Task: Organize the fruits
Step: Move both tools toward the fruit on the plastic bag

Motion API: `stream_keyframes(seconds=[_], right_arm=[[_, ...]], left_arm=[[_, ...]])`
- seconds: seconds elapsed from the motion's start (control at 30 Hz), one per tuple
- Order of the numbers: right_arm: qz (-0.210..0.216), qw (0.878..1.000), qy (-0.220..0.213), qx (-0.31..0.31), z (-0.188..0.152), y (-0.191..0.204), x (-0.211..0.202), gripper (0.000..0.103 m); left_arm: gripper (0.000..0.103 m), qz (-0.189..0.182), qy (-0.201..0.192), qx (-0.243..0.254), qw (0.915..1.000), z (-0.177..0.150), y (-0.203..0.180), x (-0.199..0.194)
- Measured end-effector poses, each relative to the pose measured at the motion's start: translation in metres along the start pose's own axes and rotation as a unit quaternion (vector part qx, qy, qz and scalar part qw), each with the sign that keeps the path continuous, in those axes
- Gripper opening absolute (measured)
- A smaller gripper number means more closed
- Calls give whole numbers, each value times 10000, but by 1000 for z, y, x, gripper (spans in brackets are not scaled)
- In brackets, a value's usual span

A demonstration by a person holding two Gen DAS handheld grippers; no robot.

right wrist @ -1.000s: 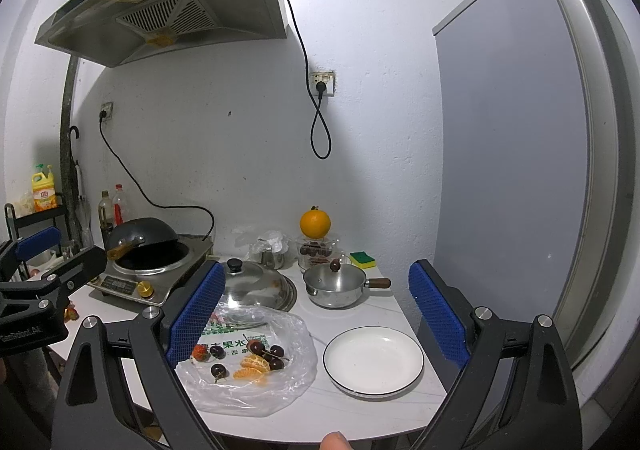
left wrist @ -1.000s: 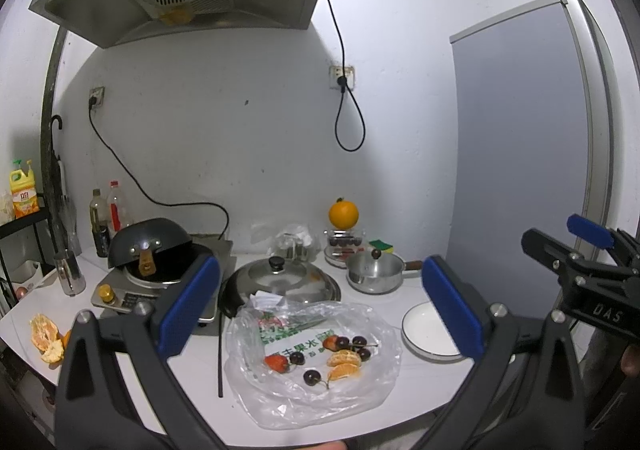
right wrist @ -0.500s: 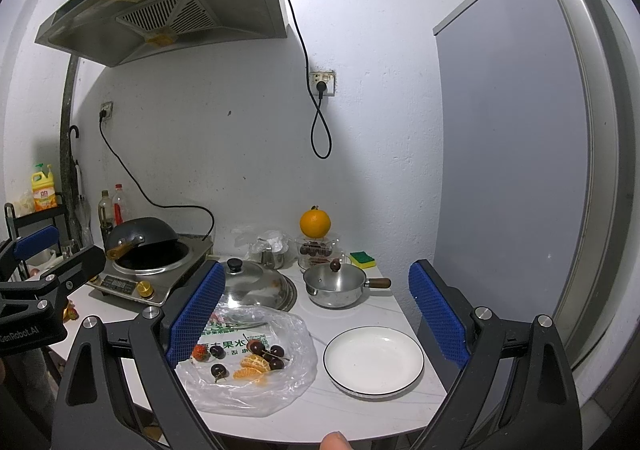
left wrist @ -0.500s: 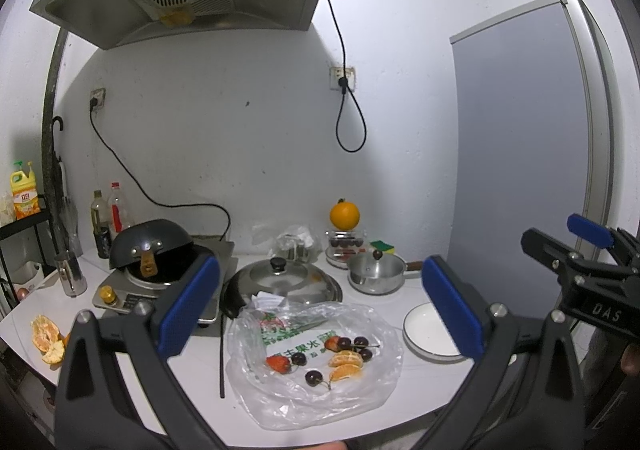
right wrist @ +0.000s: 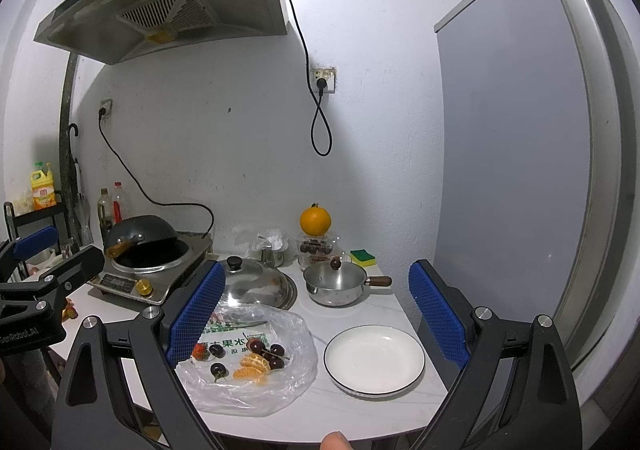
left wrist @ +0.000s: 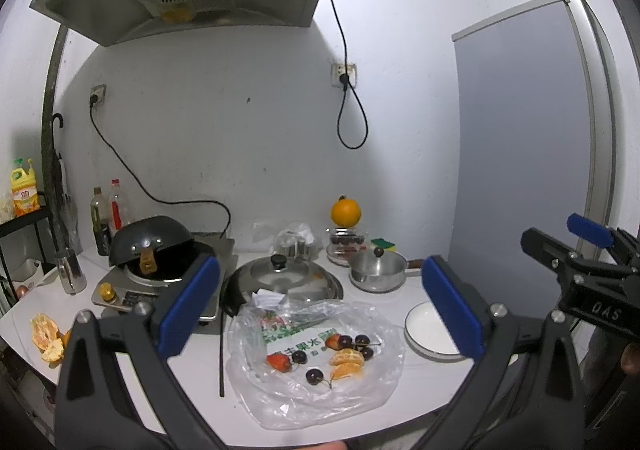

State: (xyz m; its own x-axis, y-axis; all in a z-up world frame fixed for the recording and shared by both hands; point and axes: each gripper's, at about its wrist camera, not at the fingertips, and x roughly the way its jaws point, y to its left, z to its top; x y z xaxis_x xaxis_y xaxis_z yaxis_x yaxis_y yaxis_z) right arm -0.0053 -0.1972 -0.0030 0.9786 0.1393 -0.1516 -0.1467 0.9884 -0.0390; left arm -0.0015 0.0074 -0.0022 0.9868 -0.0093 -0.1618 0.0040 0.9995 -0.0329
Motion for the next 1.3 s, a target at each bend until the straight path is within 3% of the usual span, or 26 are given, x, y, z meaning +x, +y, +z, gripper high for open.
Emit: stream_keyframes(seconds=[0.17,0.47,1.07,1.3], right_arm=[[18,10000,71,0,-3,0,12,95],[176,9991,387,-67,-19,6,49,95],[552,9881,1393,-356,-70,33,143,95],[628,9842,1627,-322,-83,34,171,95]], left_arm=[[102,35,89,3,10000,-4,2,9],[102,134,592,-62,9981,-29,17,49],[102,267,1573,-206,9870,-94,52,135],[101,278,1842,-54,9825,-110,52,163]])
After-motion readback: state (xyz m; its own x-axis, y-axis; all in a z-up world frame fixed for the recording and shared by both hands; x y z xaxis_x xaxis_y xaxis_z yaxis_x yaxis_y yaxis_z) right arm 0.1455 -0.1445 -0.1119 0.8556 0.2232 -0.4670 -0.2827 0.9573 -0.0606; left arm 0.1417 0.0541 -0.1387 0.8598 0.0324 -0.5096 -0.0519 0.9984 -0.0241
